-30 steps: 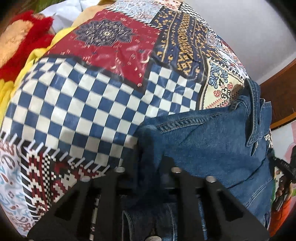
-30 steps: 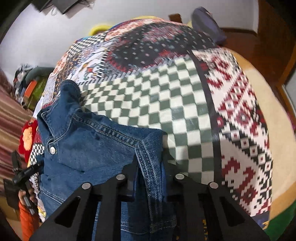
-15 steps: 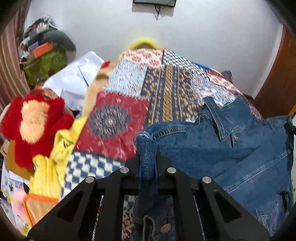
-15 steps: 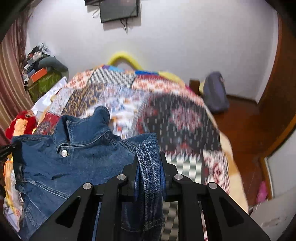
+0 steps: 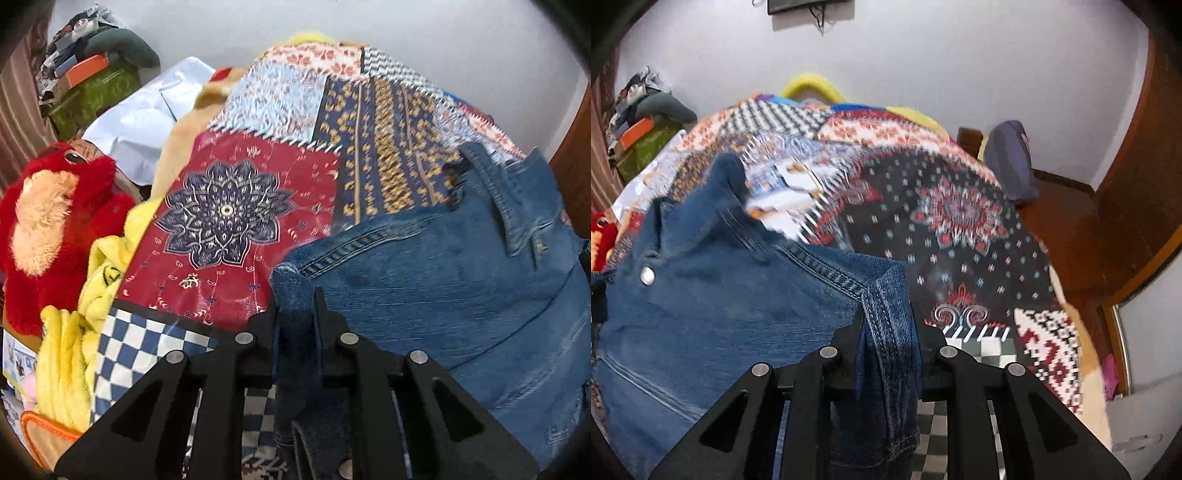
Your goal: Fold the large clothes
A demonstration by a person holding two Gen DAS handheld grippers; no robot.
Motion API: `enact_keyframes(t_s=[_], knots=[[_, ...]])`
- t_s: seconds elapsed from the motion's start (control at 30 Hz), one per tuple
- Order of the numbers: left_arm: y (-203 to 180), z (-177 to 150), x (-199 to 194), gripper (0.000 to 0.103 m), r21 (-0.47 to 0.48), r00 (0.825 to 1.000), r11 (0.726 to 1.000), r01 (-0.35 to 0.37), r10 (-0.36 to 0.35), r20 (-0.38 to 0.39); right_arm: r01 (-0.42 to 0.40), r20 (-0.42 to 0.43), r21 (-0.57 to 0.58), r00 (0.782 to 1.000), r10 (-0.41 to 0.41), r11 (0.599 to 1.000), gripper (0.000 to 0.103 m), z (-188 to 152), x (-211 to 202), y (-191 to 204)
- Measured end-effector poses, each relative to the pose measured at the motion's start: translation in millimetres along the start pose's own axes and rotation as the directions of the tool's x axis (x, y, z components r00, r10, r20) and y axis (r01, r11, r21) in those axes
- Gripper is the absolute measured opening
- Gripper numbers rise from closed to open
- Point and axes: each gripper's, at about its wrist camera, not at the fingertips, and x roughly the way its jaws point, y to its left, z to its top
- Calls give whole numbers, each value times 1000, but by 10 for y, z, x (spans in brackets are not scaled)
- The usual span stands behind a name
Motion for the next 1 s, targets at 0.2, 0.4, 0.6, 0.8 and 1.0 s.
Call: enact_keyframes(t_s=[0.2, 0.4, 0.6, 0.8, 1.0], knots=[[54, -43, 124, 24, -13, 1000, 1000, 21, -21, 13, 0, -43, -54, 999, -2, 999, 19, -116, 245, 39], [-145, -189, 65, 37, 133, 997, 988, -73, 71, 19, 128, -29, -71, 991, -130, 989, 72, -139, 223, 0], [-231, -330, -142, 50, 208, 991, 970, -128, 132, -7, 89, -61, -28, 994, -91, 996, 75, -178, -26, -140], [-216, -399, -709, 56, 168, 996, 982, -91, 87, 35, 90, 3, -94, 996, -90, 991, 75, -267, -736, 3], [-221, -556, -1441, 82, 129, 992, 990, -50, 34, 119, 69, 96, -129, 994, -57, 989, 76, -416, -1541, 194]])
